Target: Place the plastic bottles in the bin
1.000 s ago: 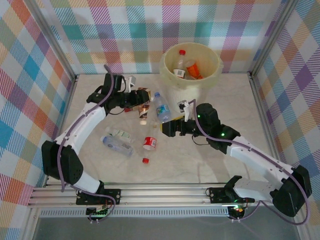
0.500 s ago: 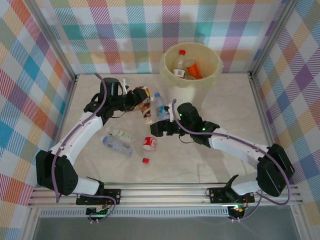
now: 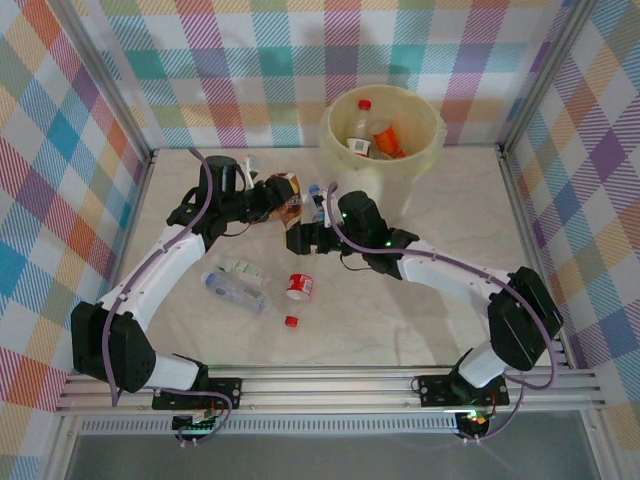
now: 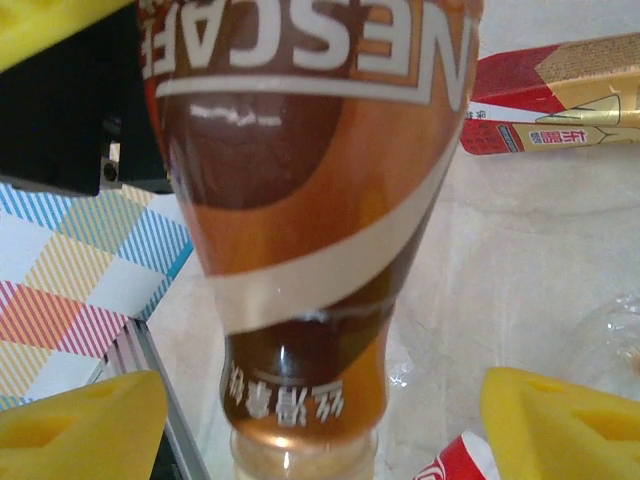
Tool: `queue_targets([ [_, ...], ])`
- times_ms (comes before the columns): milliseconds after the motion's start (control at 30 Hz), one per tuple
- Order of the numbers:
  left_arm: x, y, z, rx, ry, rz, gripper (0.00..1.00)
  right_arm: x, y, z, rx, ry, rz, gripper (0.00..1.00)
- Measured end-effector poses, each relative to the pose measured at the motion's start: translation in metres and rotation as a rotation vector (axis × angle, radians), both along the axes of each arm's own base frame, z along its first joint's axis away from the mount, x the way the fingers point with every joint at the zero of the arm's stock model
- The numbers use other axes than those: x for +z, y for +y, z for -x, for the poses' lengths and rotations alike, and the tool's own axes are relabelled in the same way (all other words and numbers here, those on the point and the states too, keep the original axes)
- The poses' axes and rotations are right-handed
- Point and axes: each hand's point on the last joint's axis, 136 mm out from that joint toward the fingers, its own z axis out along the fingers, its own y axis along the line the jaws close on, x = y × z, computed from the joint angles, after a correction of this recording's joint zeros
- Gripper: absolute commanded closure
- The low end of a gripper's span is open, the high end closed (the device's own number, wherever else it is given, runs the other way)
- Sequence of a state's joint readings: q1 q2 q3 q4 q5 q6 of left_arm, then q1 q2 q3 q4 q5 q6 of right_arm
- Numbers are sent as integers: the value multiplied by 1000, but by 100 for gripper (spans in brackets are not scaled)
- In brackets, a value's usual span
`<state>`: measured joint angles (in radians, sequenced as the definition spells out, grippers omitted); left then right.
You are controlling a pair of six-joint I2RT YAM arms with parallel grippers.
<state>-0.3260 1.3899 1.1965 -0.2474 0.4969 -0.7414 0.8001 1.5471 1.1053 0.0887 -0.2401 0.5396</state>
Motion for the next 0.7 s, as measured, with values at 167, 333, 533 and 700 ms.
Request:
queue_targets([
  [167, -1, 0, 0, 0, 1, 0, 48, -4, 6, -6, -1, 9, 4, 36],
  [333, -1, 0, 0, 0, 2, -1, 48, -3, 9, -8, 0, 6, -2, 49],
  [533, -1, 0, 0, 0, 3, -1, 45, 0, 10, -8, 3, -2, -11, 66],
  [700, -1, 0, 0, 0, 5, 2, 31, 1, 10, -7, 6, -3, -10, 71],
])
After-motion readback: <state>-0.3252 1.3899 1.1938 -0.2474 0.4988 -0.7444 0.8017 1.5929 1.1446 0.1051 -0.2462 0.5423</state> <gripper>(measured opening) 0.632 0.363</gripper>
